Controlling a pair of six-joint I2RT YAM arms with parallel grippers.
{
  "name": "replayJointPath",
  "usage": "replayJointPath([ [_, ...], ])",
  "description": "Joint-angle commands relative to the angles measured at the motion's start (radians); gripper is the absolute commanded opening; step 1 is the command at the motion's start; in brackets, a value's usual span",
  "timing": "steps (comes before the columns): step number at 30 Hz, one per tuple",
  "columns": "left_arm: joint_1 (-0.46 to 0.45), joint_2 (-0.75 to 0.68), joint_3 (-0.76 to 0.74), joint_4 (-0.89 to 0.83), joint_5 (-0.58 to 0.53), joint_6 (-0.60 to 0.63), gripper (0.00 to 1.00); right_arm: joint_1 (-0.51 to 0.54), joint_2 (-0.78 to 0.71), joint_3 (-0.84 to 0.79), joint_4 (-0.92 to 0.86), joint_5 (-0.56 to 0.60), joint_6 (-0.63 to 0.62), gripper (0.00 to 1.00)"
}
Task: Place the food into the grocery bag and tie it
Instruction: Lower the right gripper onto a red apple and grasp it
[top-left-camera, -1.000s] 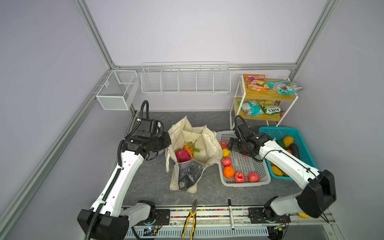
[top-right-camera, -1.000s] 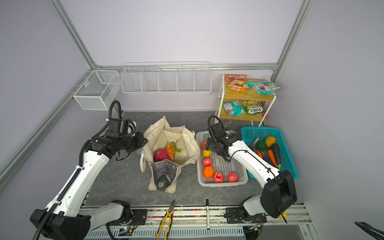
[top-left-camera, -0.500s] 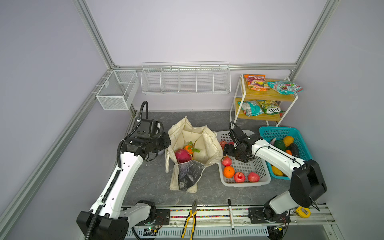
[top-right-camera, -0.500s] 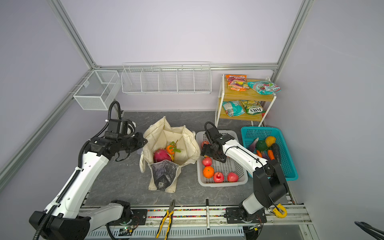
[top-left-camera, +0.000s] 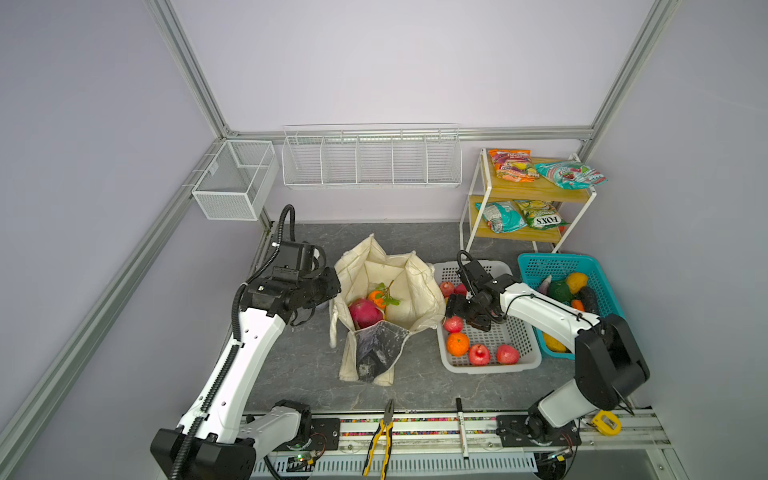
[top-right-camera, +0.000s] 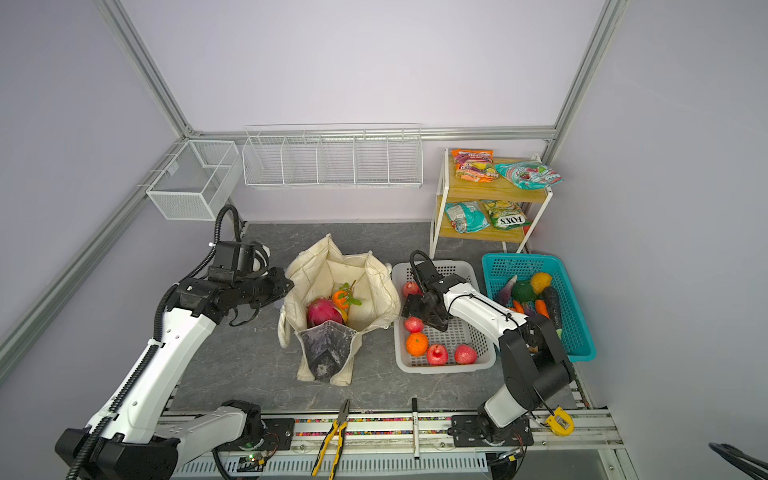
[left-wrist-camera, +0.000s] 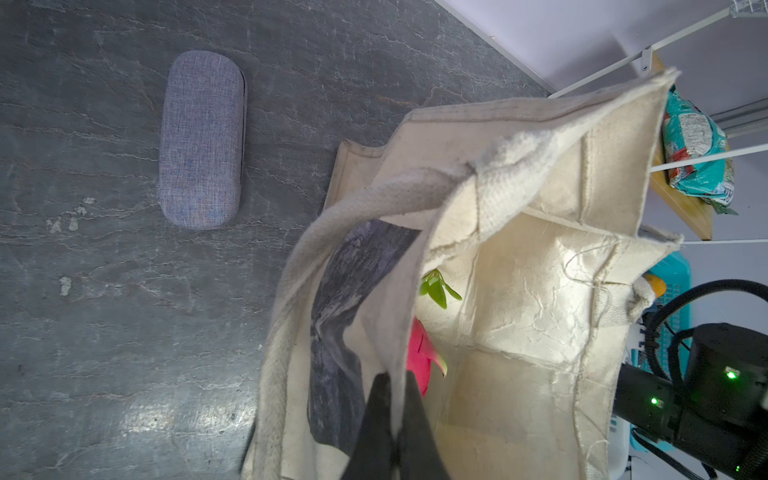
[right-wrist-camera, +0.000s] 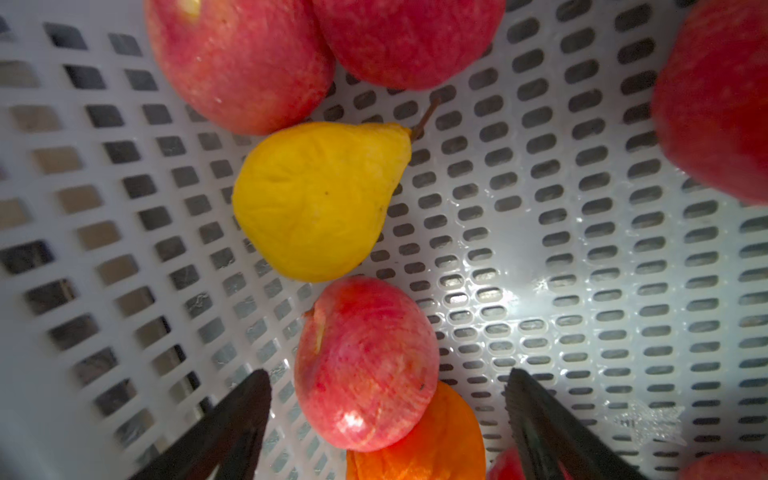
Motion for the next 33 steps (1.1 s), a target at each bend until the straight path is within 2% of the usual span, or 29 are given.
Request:
replayJointPath([
  [1, -0.003, -0.020, -0.010, -0.011, -0.008, -0.009, 0.00, -0.006, 0.015, -0.027, 0.024, -0.023, 0.030, 0.90],
  [15, -0.004, -0.022, -0.007, -0.015, -0.009, -0.007, 0.00, -0.006, 0.061, -0.032, 0.085, -0.055, 0.073, 0.86],
  [25, -0.004, -0.031, -0.016, -0.015, -0.011, -0.008, 0.00, -0.007, 0.083, -0.033, 0.088, -0.046, 0.081, 0.77],
  [33, -0.004, -0.026, -0.013, -0.014, -0.011, -0.004, 0.00, -0.007, 0.095, -0.037, 0.091, -0.036, 0.084, 0.65],
])
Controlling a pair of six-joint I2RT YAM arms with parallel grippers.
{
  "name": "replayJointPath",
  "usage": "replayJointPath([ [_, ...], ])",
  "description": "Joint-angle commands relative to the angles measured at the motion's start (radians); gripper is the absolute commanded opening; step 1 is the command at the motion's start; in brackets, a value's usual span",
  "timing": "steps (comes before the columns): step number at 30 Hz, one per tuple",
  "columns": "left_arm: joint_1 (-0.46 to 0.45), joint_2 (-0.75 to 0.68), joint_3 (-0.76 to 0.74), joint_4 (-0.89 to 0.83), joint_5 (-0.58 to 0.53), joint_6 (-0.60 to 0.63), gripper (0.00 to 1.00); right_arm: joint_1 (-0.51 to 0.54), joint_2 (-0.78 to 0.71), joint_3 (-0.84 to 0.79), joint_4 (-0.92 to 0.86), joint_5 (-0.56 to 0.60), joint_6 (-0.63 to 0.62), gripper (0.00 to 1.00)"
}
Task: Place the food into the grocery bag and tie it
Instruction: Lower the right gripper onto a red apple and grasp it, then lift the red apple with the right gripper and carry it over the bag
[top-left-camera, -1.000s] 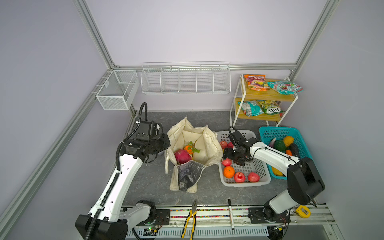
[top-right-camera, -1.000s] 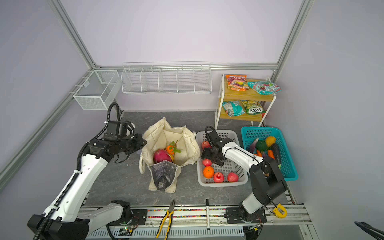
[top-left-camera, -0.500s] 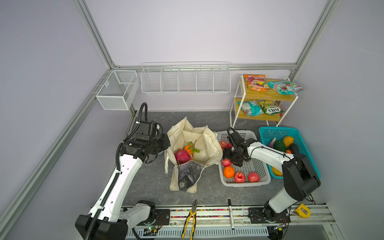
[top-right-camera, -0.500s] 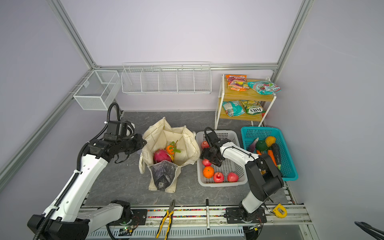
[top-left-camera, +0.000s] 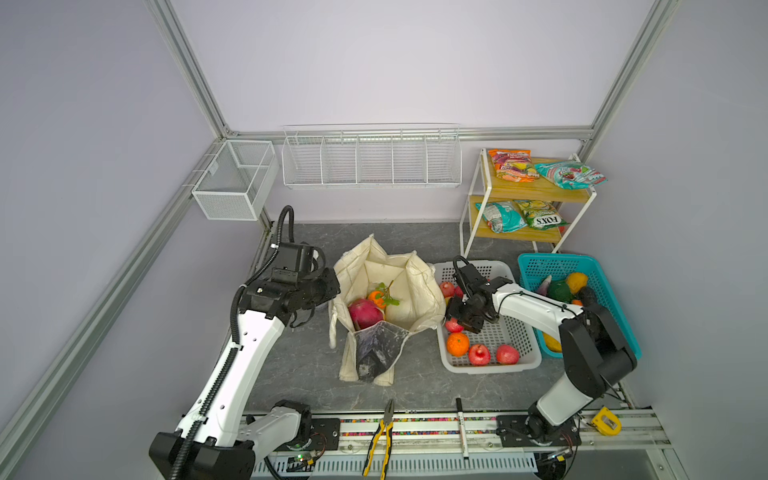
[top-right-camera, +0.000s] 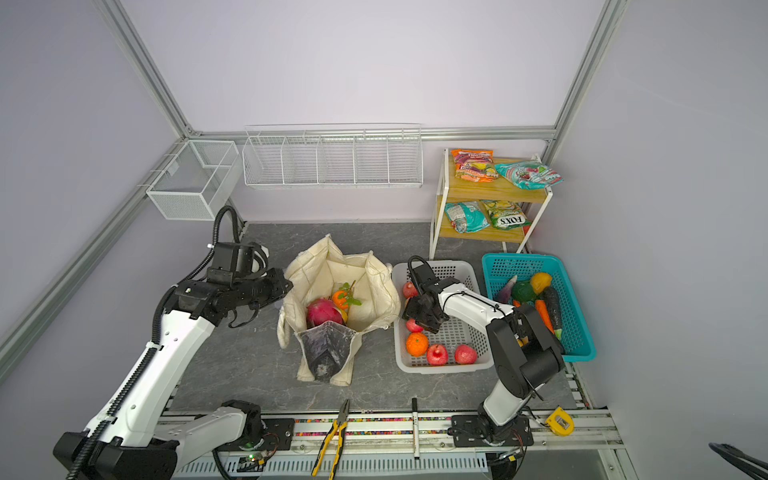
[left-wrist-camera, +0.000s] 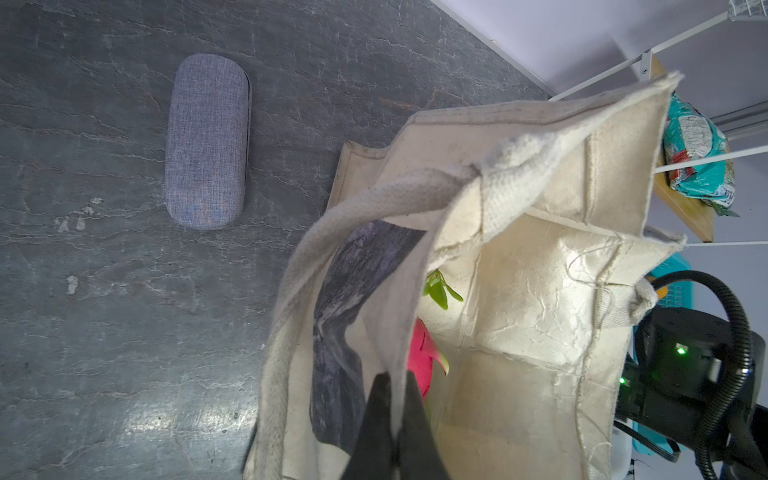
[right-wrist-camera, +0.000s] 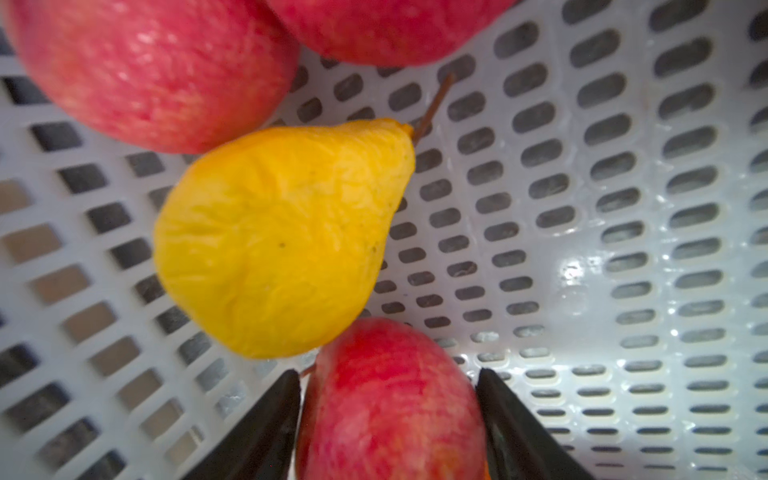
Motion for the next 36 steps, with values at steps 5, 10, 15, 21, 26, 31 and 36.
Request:
replayJointPath([
  [5, -0.004, -0.009, -0.005, -0.014, -0.003, -0.002, 0.00, -0.004, 0.010, -0.013, -0.001, 0.019, 0.019, 0.56],
  [10, -0.003, -0.009, -0.005, -0.013, -0.003, -0.001, 0.00, -0.009, -0.018, -0.007, -0.025, 0.041, 0.018, 0.49],
  [15, -0.004, -0.008, -0.003, -0.012, -0.001, -0.001, 0.00, -0.023, -0.070, 0.030, -0.094, 0.080, -0.009, 0.47],
  [21, -0.004, -0.004, 0.002, -0.010, 0.002, 0.002, 0.00, -0.042, -0.214, 0.160, -0.241, 0.237, -0.066, 0.47],
  [26, -0.004, 0.007, 0.012, -0.007, 0.010, 0.008, 0.00, -0.039, -0.290, 0.384, -0.300, 0.295, -0.189, 0.45],
  [31, -0.004, 0.028, 0.032, -0.009, 0.008, 0.024, 0.00, 0.030, -0.278, 0.590, -0.263, 0.289, -0.289, 0.44],
  [36, -0.004, 0.040, 0.039, 0.002, 0.013, 0.022, 0.00, 0.185, -0.175, 0.768, -0.217, 0.299, -0.409, 0.45],
])
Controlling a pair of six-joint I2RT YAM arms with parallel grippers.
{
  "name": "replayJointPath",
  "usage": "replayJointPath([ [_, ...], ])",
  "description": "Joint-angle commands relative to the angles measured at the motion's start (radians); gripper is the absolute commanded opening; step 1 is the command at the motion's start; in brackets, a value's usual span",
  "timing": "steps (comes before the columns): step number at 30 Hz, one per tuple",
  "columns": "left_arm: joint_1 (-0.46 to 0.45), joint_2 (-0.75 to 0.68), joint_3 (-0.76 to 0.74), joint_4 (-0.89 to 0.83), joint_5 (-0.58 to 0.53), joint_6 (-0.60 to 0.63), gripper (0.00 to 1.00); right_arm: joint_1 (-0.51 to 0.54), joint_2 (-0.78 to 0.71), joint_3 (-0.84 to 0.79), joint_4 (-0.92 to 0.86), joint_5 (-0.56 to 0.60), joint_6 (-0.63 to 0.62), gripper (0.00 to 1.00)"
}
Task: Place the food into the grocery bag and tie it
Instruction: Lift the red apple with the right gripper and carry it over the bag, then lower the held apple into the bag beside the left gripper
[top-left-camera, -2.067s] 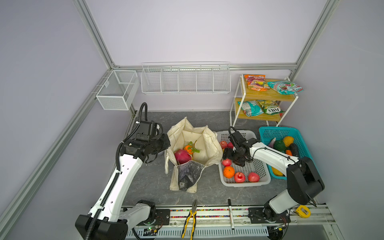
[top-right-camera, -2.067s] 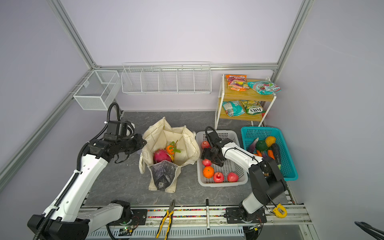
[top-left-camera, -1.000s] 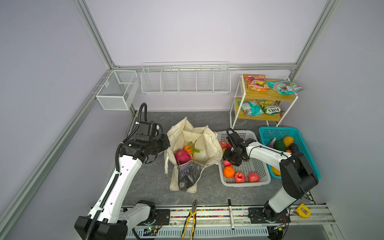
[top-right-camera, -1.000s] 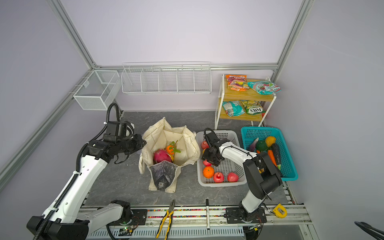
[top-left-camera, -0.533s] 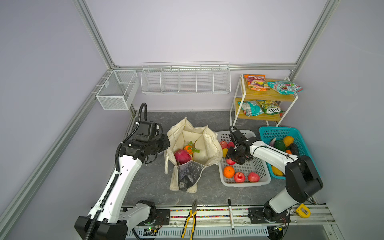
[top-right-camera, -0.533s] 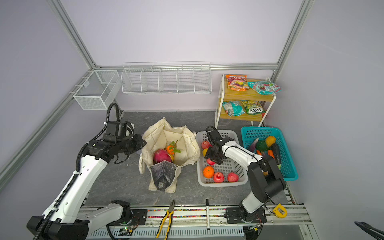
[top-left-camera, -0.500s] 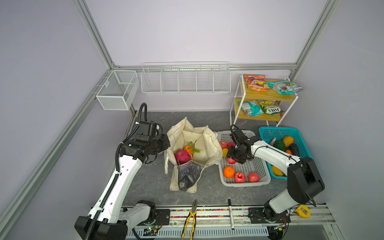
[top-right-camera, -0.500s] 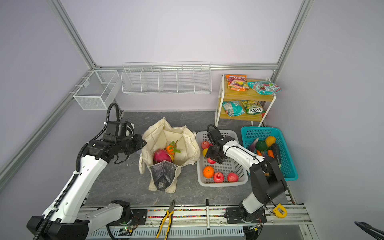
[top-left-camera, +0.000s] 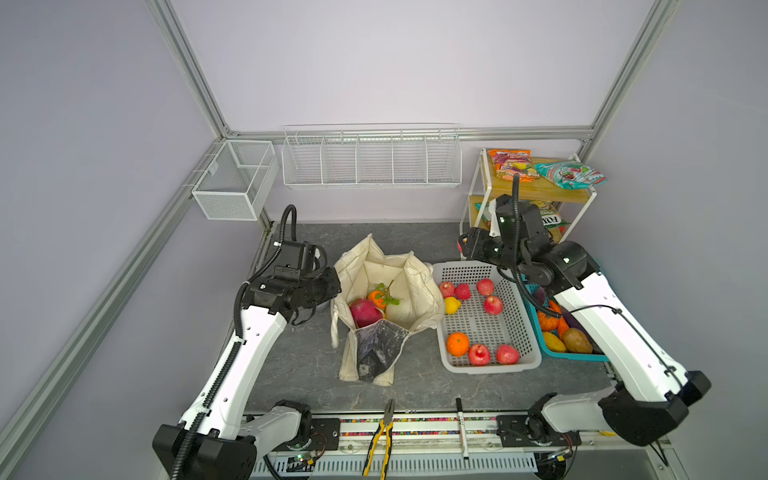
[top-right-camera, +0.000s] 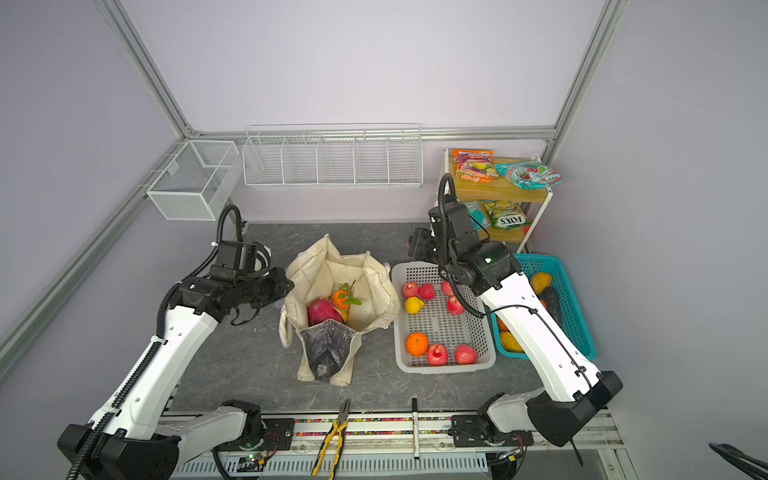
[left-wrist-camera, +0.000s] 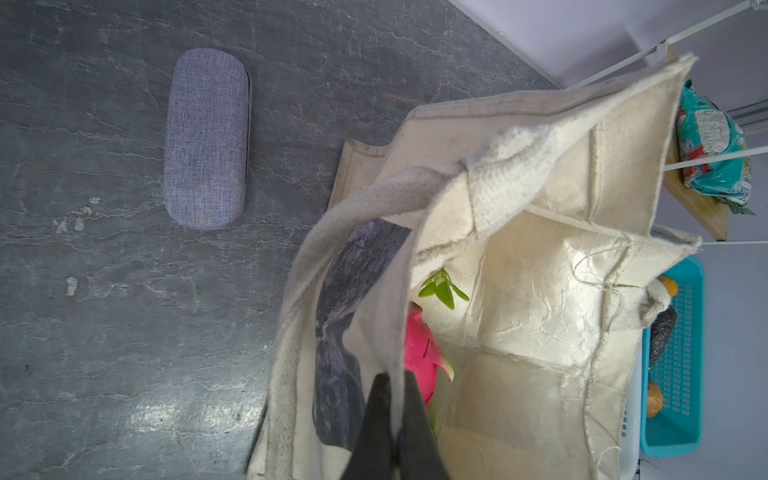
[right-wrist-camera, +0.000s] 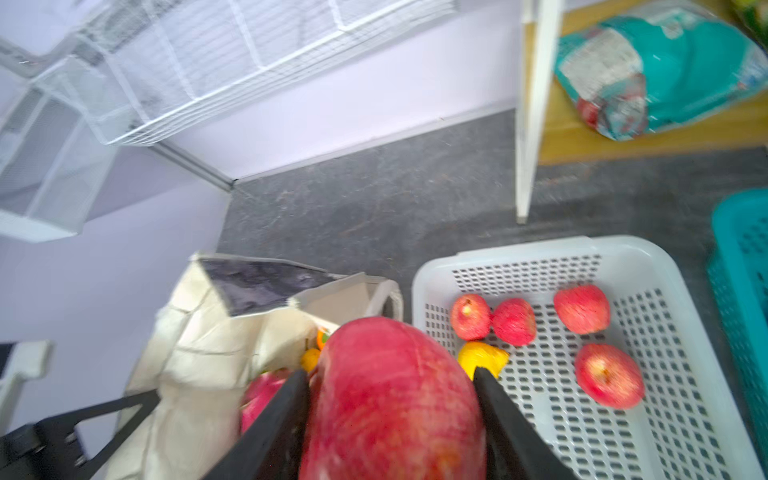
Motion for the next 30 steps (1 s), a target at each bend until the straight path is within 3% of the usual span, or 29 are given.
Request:
replayJointPath([
  [1, -0.004, 0.011, 0.035, 0.004, 0.015, 0.014, 0.00, 0.108, 0.110, 0.105, 0.010, -0.001, -0.141, 0.45],
  [9, -0.004, 0.017, 0.036, 0.008, 0.017, 0.013, 0.00, 0.271, 0.333, 0.202, -0.029, -0.091, -0.232, 0.46],
  [19, -0.004, 0.013, 0.029, 0.001, 0.012, 0.011, 0.00, 0.282, 0.477, 0.196, -0.008, -0.175, -0.266, 0.45],
  [30, -0.004, 0.010, 0.036, -0.004, 0.005, 0.006, 0.00, 0.308, 0.606, 0.205, -0.001, -0.147, -0.304, 0.45],
])
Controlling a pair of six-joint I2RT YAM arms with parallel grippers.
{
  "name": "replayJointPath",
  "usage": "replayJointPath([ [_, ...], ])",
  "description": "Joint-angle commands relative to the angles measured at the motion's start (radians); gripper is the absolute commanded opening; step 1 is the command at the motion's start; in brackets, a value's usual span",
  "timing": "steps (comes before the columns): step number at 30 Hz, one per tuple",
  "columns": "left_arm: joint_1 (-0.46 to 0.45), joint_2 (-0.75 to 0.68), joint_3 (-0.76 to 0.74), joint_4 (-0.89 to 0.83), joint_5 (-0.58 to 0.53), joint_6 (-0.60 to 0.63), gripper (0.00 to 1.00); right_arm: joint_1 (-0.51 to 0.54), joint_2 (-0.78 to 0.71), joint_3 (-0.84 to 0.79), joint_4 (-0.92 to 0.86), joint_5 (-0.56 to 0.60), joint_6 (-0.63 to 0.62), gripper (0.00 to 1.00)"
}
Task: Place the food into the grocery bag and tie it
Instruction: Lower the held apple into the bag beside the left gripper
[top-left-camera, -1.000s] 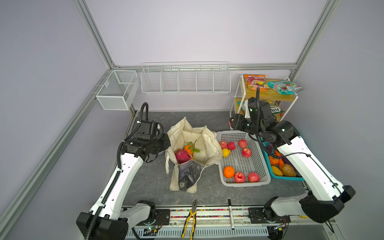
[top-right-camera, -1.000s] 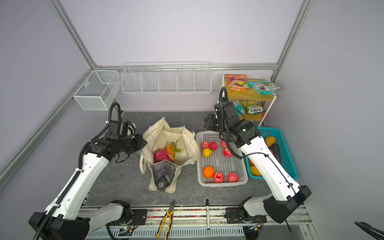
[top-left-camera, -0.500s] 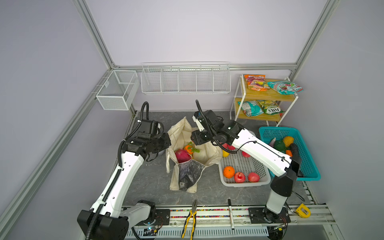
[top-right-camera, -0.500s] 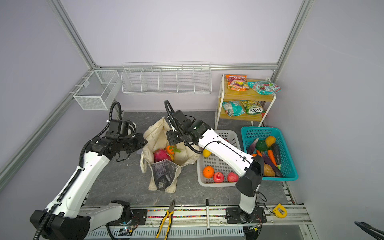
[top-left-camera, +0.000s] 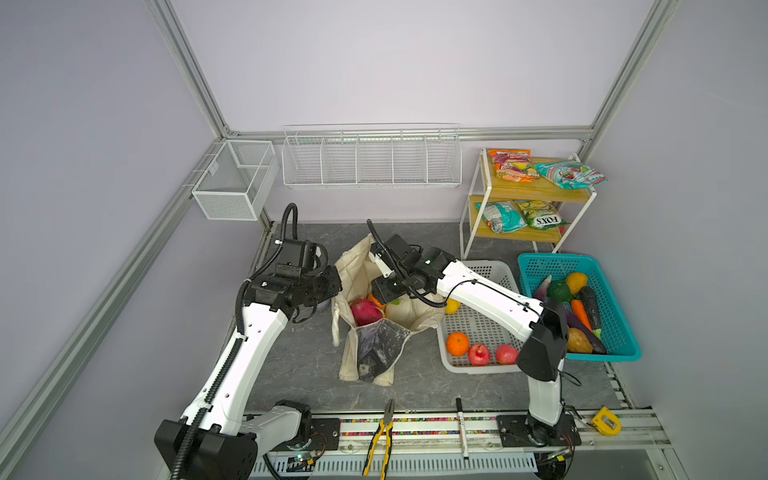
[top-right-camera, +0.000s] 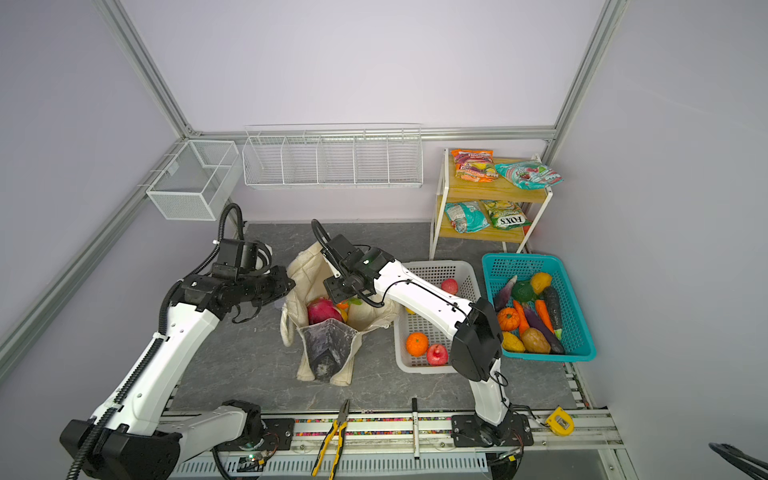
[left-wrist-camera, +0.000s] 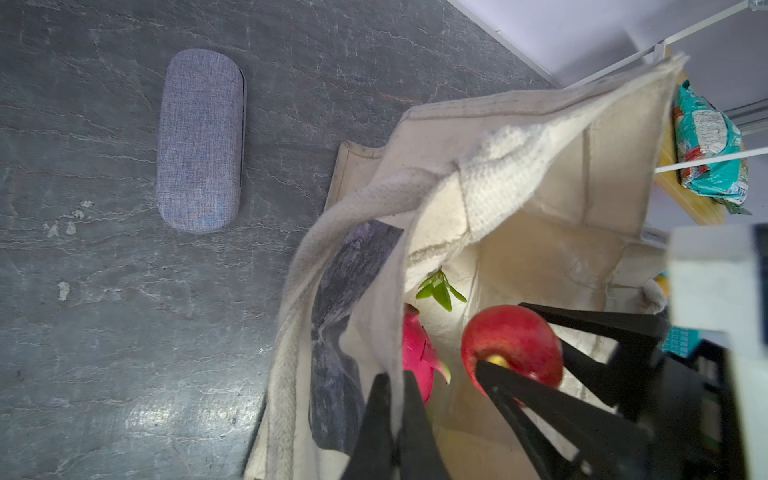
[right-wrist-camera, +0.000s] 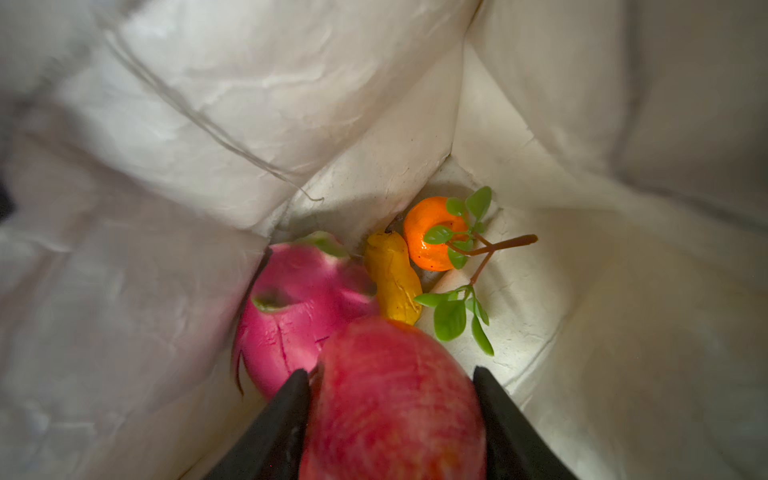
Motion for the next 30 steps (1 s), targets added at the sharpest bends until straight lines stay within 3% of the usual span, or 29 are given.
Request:
replayJointPath([
  [1, -0.004, -0.002, 0.030, -0.013, -0.001, 0.008, 0.00, 0.004, 0.034, 0.016, 0.013, 0.005, -0.028, 0.45],
  [17, -0.004, -0.005, 0.042, -0.024, -0.004, 0.013, 0.00, 0.009, 0.131, -0.026, 0.081, -0.032, 0.027, 0.45],
  [30, -0.004, -0.003, 0.047, -0.021, 0.002, 0.019, 0.00, 0.007, 0.150, -0.064, 0.086, 0.058, -0.012, 0.49],
])
